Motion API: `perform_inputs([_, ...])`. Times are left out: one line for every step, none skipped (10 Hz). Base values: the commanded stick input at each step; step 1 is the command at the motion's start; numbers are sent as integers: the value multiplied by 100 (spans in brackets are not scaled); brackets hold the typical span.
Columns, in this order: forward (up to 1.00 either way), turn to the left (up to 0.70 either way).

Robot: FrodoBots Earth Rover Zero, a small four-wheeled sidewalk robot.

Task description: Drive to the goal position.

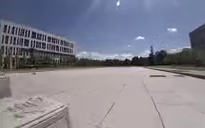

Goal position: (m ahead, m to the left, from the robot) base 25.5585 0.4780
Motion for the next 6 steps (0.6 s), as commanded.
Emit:
perform_inputs([70,-33])
perform_inputs([70,-33])
perform_inputs([70,-29])
perform_inputs([70,-23])
perform_inputs([70,-11])
perform_inputs([70,0])
